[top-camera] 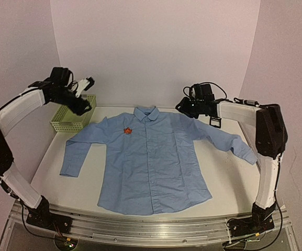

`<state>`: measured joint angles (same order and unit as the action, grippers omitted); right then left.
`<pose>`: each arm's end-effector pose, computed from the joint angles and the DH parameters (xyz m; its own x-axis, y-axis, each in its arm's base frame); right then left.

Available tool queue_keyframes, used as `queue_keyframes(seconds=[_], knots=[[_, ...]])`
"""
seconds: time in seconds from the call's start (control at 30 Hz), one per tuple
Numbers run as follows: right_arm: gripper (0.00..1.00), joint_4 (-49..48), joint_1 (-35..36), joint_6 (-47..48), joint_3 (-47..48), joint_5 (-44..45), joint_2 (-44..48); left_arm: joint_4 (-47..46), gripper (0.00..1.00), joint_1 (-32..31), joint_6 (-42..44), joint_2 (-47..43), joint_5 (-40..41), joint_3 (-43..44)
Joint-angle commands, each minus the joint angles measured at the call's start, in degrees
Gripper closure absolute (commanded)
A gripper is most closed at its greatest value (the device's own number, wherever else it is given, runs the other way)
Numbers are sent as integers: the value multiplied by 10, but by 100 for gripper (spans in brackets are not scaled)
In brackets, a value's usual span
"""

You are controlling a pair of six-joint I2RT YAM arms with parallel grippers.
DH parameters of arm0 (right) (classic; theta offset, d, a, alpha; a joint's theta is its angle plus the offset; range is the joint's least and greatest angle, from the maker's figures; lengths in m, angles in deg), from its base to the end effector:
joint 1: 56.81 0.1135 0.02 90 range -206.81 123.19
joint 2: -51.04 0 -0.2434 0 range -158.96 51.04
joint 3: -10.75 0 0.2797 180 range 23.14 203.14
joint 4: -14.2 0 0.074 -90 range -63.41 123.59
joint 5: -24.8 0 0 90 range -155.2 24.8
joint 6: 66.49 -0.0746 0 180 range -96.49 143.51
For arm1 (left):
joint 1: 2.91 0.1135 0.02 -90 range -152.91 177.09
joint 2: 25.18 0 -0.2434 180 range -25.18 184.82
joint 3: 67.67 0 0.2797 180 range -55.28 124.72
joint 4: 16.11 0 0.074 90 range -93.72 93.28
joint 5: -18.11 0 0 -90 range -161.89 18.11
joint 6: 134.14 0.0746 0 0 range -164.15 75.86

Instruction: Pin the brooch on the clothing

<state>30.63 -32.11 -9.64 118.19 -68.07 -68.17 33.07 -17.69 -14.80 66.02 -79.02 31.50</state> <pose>0.4922 0.2305 0.1987 -0.6096 0.3208 -0.7249 -0.1482 0.8522 0.5017 0.3974 -0.1144 0.2981 -0.3870 0.6050 -0.6959 0.6115 0.7332 0.2973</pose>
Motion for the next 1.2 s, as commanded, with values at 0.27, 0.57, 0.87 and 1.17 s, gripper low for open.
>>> queue_keyframes(seconds=[0.27, 0.57, 0.87, 1.17], knots=[[61, 152, 84, -37, -187, 105, 97, 123, 7, 101, -137, -41, 125, -325], [82, 200, 110, -82, -287, 91, 99, 26, 34, 101, -77, 4, 152, -403], [92, 200, 124, -115, -367, 34, 94, -53, 37, 102, 89, -55, 261, -592], [92, 198, 146, -152, -391, 7, 107, -35, 37, 118, 212, -176, 313, -697]])
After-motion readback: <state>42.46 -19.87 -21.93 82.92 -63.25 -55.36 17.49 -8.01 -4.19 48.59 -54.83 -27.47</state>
